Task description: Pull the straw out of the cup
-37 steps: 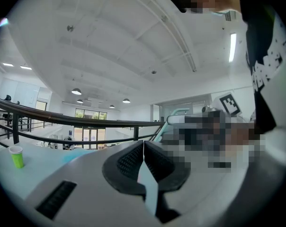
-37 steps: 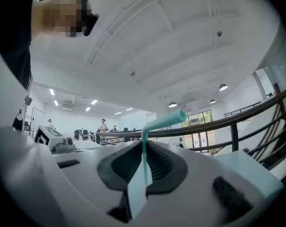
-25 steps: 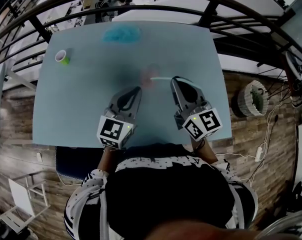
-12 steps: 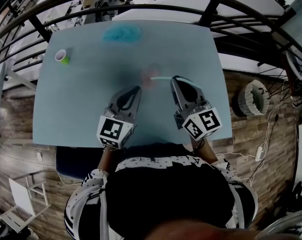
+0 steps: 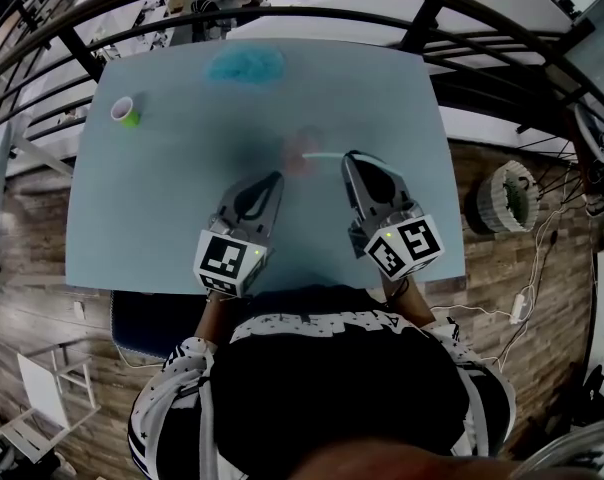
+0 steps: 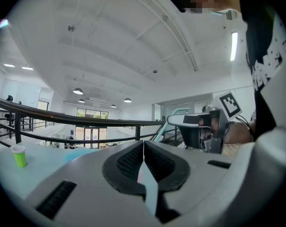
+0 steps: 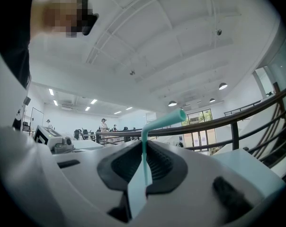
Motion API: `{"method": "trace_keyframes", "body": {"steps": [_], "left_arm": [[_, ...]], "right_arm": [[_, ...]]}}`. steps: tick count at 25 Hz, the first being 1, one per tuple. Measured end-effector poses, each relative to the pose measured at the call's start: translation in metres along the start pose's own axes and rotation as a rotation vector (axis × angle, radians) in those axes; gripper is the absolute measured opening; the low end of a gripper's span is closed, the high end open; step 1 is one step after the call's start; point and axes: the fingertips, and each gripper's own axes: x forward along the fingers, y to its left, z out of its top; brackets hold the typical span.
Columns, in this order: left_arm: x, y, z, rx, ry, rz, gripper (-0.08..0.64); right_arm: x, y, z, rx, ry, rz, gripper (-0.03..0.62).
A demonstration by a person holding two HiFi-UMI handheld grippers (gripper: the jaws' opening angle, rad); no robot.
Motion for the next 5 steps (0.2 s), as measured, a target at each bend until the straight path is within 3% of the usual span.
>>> {"method": "trace_keyframes", "body": {"steps": [5], "left_arm": [[0.0013,0.0029,-0.0017,-0.001,0.0,0.002,0.014]], "right_arm": [[0.0043,-0.0013,-0.0026,0.0,-0.005,0.008,0.043]]}}
